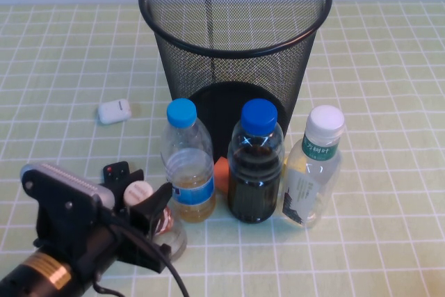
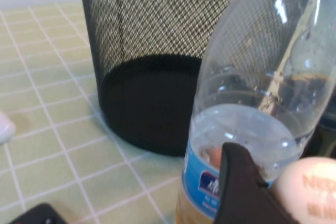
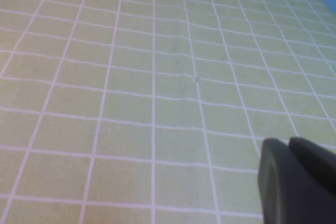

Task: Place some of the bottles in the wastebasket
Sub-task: Pick up a bottle from the table with left arm, then place the bottle in the trash can

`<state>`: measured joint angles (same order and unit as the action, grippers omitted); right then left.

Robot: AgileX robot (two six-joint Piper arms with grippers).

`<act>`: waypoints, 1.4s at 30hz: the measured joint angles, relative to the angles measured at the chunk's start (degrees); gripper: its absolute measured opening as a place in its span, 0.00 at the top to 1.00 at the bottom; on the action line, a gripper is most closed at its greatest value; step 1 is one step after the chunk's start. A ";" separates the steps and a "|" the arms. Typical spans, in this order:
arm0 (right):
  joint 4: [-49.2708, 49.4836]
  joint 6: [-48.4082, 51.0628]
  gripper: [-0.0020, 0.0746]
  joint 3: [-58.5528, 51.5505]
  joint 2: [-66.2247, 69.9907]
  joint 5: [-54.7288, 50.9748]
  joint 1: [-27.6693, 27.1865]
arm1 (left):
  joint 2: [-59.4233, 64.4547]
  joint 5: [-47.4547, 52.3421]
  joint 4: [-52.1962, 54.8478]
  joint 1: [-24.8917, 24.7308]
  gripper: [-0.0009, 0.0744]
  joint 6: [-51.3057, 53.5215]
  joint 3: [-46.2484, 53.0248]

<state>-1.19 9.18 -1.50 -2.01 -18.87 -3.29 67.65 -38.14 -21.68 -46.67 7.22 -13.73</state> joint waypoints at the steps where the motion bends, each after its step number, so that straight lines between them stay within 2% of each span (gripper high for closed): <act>1: 0.00 0.00 0.98 0.00 0.00 0.00 0.00 | -0.86 1.48 -0.84 0.00 0.61 0.72 0.00; 11: 0.00 0.00 0.98 0.00 0.00 0.00 0.00 | -10.51 12.52 -7.99 0.00 0.63 7.64 0.00; 15: 0.00 -0.10 0.98 0.00 0.00 0.00 0.00 | -13.88 15.65 -12.87 0.00 0.63 14.08 -0.94; 19: 0.00 -0.10 0.98 0.00 0.00 0.00 0.00 | -16.38 19.51 -23.31 0.00 0.63 26.83 -4.05; 25: 0.00 -0.10 0.98 0.00 0.00 0.00 0.00 | -18.80 22.72 -49.84 0.00 0.63 56.64 -10.58; 28: 0.00 0.01 0.98 0.00 0.00 0.00 0.00 | -19.45 19.98 -68.25 -0.07 0.63 74.57 -14.18; 30: 0.00 0.01 0.98 0.00 0.00 0.00 0.00 | -19.87 15.40 -74.62 -0.35 0.63 83.43 -16.12; 34: 0.00 0.01 0.98 0.00 0.00 0.00 0.00 | -20.80 8.86 -78.49 -0.60 0.63 89.98 -18.09; 42: 0.00 0.01 0.98 0.00 0.00 0.00 0.00 | -21.06 11.07 -79.65 -0.60 0.63 99.21 -18.33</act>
<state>-1.19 9.20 -1.50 -2.01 -18.87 -3.29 46.58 -27.07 -101.33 -47.27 106.43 -32.06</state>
